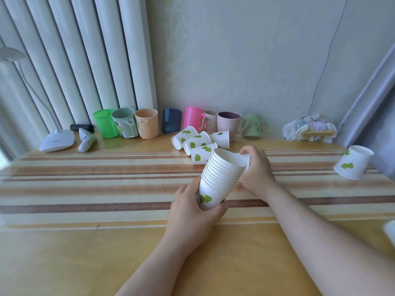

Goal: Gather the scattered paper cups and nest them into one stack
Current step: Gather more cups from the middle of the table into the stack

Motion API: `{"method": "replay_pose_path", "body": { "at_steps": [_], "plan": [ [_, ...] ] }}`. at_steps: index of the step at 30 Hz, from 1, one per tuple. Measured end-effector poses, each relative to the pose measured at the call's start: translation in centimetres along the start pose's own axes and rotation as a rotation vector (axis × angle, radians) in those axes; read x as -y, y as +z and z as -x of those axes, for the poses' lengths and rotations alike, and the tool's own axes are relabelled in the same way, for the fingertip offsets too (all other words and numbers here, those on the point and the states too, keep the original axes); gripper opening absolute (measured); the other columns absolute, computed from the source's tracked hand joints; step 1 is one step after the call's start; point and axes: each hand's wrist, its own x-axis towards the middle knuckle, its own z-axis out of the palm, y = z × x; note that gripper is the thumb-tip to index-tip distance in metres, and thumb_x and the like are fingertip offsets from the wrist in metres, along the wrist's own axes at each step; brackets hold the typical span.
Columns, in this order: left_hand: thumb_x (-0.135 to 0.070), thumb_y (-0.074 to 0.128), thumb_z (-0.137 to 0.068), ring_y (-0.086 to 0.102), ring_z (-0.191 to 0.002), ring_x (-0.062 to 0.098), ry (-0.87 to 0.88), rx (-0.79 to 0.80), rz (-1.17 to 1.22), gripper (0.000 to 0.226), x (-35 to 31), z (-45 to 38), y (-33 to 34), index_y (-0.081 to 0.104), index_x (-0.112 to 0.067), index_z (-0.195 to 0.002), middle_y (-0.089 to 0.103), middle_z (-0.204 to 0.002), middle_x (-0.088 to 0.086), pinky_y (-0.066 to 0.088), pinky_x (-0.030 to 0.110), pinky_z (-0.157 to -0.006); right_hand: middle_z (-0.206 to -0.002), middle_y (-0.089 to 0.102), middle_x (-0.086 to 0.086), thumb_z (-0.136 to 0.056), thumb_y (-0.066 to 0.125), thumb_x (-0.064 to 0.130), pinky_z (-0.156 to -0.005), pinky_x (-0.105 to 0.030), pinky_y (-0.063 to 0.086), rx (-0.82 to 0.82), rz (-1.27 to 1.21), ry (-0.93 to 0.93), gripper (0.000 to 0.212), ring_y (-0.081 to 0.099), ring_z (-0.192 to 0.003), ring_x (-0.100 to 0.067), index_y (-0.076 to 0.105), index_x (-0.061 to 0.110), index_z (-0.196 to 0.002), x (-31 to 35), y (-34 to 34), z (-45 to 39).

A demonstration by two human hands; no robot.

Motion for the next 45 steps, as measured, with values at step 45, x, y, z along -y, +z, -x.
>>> {"method": "replay_pose_path", "body": {
  "at_steps": [45],
  "plan": [
    [-0.045, 0.092, -0.074, 0.053, -0.102, -0.013, 0.051, -0.005, -0.008, 0.050, -0.5, 0.4, -0.2, 0.067, -0.051, -0.117, 0.067, -0.100, -0.014, 0.043, 0.018, -0.077, -0.134, 0.074, -0.003, -0.068, 0.092, 0.028, -0.094, -0.034, 0.062, 0.068, -0.908, 0.065, 0.108, 0.077, -0.115, -0.011, 0.033, 0.050, -0.156, 8.1, -4.3, 8.8]
  ]
}}
